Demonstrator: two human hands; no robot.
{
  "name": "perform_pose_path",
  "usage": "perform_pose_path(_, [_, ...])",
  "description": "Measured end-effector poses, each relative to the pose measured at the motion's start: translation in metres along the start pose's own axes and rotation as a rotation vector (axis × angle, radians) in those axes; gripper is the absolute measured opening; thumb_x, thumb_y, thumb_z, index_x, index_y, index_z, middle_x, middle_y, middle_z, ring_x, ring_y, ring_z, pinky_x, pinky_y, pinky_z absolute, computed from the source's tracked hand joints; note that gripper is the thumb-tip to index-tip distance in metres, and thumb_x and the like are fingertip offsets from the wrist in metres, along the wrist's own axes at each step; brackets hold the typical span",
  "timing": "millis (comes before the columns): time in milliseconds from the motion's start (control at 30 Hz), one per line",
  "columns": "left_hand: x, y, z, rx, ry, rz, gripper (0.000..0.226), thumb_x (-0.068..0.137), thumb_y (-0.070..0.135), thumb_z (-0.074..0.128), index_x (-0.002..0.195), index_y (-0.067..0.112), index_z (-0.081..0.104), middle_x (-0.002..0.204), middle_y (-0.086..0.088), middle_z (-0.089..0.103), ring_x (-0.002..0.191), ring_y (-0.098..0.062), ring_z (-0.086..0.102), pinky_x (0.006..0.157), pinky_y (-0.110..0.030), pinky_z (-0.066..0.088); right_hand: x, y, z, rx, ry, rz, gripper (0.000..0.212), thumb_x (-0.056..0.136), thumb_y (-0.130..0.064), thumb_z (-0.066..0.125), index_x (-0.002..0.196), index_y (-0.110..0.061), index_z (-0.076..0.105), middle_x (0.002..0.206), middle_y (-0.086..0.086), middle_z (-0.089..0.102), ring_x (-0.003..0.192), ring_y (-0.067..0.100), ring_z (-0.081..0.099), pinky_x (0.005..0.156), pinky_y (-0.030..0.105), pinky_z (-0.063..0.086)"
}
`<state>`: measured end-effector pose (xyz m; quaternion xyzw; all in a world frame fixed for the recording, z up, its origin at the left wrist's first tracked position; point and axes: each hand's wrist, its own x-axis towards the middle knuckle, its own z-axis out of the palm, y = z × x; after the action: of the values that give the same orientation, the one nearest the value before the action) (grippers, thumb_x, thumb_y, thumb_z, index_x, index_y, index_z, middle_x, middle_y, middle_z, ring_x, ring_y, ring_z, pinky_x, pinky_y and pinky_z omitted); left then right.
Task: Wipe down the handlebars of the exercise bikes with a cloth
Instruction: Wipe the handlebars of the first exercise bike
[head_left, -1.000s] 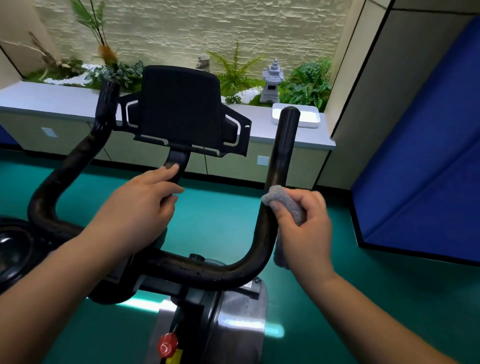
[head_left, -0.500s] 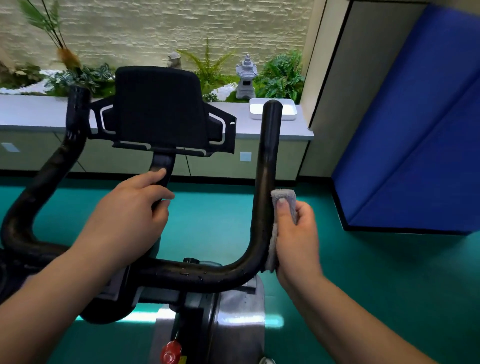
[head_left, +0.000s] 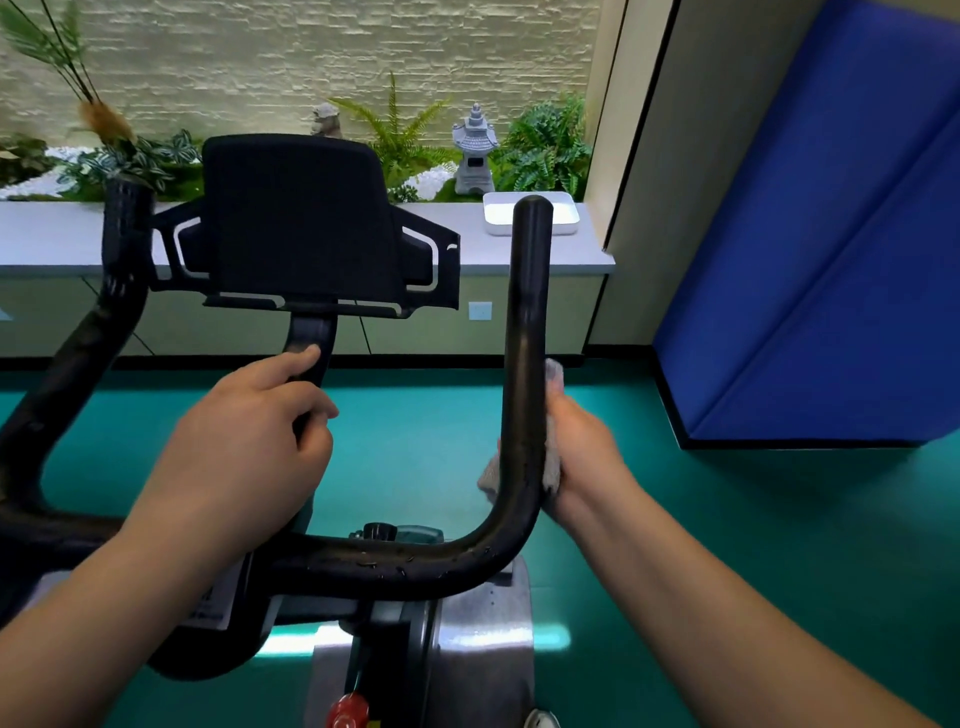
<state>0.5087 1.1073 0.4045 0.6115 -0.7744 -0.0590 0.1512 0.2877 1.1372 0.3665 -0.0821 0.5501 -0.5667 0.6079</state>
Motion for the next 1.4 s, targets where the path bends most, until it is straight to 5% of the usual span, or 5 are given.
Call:
perform_pose_path(333, [0.0,0.001,-0.001,0.001,-0.002,-0.007,0.016,0.084,0.018,0.06,0.088,0.025,0.074,0.139,0.012,0.051,0.119,-0.017,0.051,0.084,-0.035,0.046,0.01,0.017,-0.014,-0.028,-0.083,0.077,0.059,0.07,-0.066,0.062,0.09,-0.012,0.064,0.069,0.012,0.052,0.057,0.026,0.054,0.063,0.041,0.05])
perform_pose_path(533, [-0.001,0.0,-0.001,0.0,0.003,-0.011,0.016,0.085,0.019,0.059,0.089,0.025,0.073,0.139,0.014,0.05,0.119,-0.016,0.051,0.082,-0.034,0.045,0.017,-0.022,0.007,0.081,-0.069,0.036,0.047,0.09,-0.052,0.056,0.081,-0.006,0.052,0.061,0.01,0.047,0.034,0.024,0.05,0.037,0.029,0.046])
perform_pose_path(700, [0.0,-0.002,0.001,-0.017,0.008,-0.008,0.015,0.083,0.017,0.06,0.087,0.024,0.074,0.138,0.012,0.052,0.117,-0.017,0.053,0.081,-0.035,0.047,0.003,-0.004,-0.005,-0.087,-0.049,0.014,0.051,0.088,-0.057,0.054,0.085,-0.006,0.056,0.061,0.011,0.052,0.053,0.031,0.057,0.053,0.051,0.054])
perform_pose_path(1000, [-0.001,-0.003,0.001,-0.053,0.009,-0.019,0.016,0.083,0.02,0.058,0.089,0.025,0.073,0.141,0.016,0.047,0.122,-0.013,0.047,0.085,-0.031,0.044,0.002,-0.03,-0.018,-0.945,0.1,-0.973,0.019,0.082,-0.021,0.072,0.1,-0.028,0.071,0.098,0.0,0.056,0.091,-0.002,0.053,0.08,0.002,0.036])
perform_pose_path(1400, [-0.001,-0.008,0.004,-0.083,0.01,0.036,0.017,0.085,0.025,0.055,0.09,0.026,0.071,0.144,0.013,0.045,0.129,-0.012,0.042,0.091,-0.034,0.045,0.006,-0.079,0.015,-1.718,-0.17,-1.241,0.022,0.08,-0.024,0.074,0.102,-0.02,0.073,0.099,-0.002,0.064,0.097,0.021,0.055,0.084,0.04,0.049])
